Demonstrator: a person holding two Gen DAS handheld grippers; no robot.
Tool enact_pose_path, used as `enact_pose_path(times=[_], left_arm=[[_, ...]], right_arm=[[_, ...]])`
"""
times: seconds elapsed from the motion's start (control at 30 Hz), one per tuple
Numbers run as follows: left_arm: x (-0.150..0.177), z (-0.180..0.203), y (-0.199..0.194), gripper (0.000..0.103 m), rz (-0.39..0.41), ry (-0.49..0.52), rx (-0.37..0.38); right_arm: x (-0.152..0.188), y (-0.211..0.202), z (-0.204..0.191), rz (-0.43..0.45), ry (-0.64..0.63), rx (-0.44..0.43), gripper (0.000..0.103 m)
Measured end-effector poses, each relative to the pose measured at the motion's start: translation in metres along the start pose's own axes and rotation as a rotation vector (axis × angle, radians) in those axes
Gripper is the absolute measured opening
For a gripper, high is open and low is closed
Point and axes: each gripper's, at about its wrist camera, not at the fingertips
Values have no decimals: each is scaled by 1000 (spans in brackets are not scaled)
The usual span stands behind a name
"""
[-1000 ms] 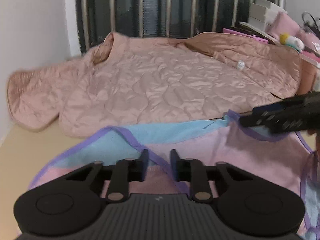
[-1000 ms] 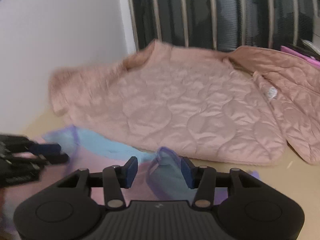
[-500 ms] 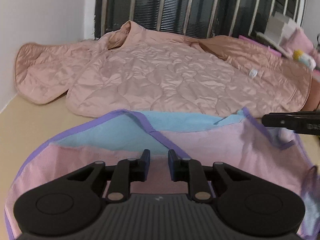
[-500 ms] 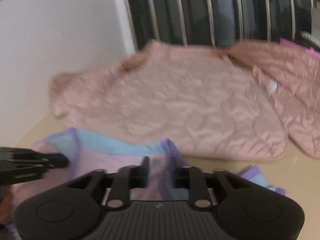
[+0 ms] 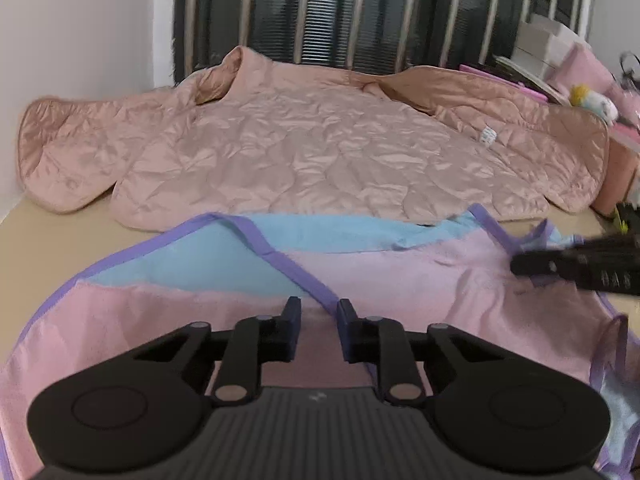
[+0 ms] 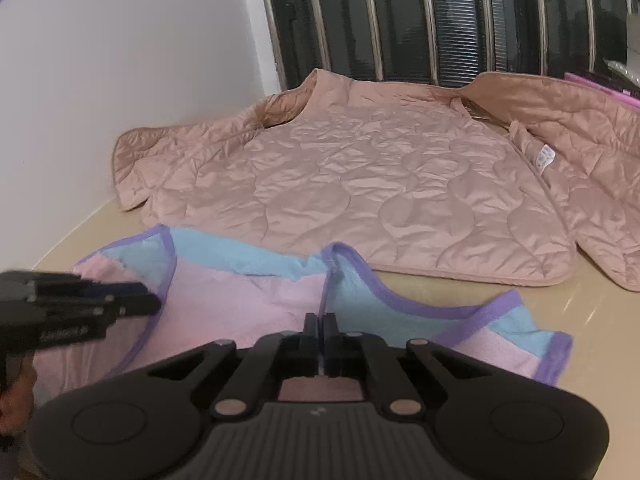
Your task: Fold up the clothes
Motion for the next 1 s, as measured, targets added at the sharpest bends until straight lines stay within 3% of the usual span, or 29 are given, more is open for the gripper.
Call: enact_pose_path(times=[0.1,0.2,0.23,0.3,0.4,0.5,0.57,0.7,0.77,0.83,0.9,1.0], left_arm=[[-1,-9,-6,22,-11,-42,7],[9,-20,-33,41,35,-31,35],[13,-21,-39,43,35,-28,42],[20,-22,-49,43,26,-25,52],[31,-12,-62,43,29,4,82],[43,-4,-75,44,44,41,62],[51,-4,-81,44,49,50,40],[62,-27,-96,51,75,35,-16],[66,-54,-105,53,99,3,-22],[71,-78,-115,53,131,-7,-1],[81,-88,-128,57,184,56,36],[102,-86,-145,64,267,177,134]], right_arm=[[2,-7,0,-4,9,0,11],[8,-34,-6,58,-3,-41,21],[10,-42,-6,76,-1,-62,26],[8,-50,-4,99,16,-68,28],[-3,-36,0,84,23,-25,28],[-11,-9,16,63,85,-15,27],[-10,5,16,15,88,8,6],[8,-8,-9,-9,-5,21,4],[17,-28,-20,31,-26,37,13],[32,-58,-36,88,-111,-14,33],[47,-87,-52,145,-196,-66,43],[86,-109,-81,115,-403,-130,43]])
Point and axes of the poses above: each gripper's, at about its wrist camera, not at the fingertips, and y roughly the way its jaws point, z to its right, x to its underside, and after that the axes turned 15 degrees about -x, right-handed
